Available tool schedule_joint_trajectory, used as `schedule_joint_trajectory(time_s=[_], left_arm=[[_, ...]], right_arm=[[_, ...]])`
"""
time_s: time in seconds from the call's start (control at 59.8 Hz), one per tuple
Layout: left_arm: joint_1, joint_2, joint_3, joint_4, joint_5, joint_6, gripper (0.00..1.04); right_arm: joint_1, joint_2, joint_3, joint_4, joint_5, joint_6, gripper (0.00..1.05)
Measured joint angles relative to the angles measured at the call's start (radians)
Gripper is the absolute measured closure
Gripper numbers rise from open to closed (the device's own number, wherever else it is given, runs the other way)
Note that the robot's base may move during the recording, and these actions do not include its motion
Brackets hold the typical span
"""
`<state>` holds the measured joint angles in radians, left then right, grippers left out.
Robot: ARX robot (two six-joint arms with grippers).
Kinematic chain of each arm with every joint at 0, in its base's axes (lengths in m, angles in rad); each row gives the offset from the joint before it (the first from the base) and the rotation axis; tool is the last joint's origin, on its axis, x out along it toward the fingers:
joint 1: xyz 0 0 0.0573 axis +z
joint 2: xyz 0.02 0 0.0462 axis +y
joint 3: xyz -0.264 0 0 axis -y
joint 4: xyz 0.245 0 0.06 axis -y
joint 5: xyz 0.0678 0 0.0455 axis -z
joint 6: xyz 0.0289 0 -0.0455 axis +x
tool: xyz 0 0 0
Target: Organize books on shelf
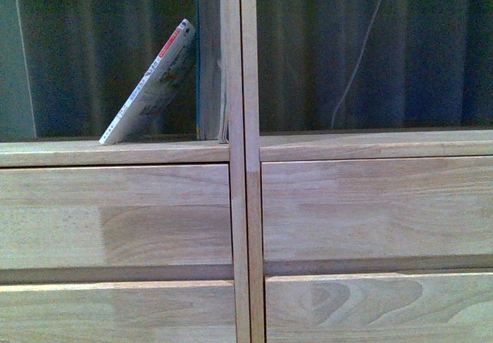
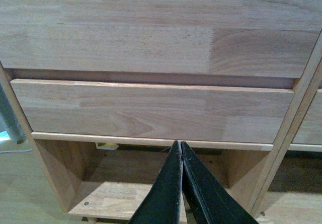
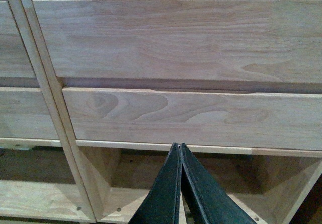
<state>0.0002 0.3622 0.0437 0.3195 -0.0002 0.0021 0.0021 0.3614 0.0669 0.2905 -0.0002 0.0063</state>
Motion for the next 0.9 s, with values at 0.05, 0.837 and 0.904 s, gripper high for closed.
schedule_joint_trajectory(time_s=[0.05, 0.837, 0.904], left_arm=[[0.0, -0.014, -0.018, 0.018, 0.0, 0.0, 1.02], [0.0, -0.352, -0.032, -0.316, 0.0, 0.0, 1.02], [0.0, -0.355, -0.032, -0.318, 0.0, 0.0, 1.02]], right_arm=[[0.0, -0.016, -0.006, -0.01, 0.0, 0.0, 1.02], [0.0, -0.355, -0.053, -0.286, -0.001, -0.002, 1.02], [0.0, -0.355, -0.053, -0.289, 0.002, -0.002, 1.02]])
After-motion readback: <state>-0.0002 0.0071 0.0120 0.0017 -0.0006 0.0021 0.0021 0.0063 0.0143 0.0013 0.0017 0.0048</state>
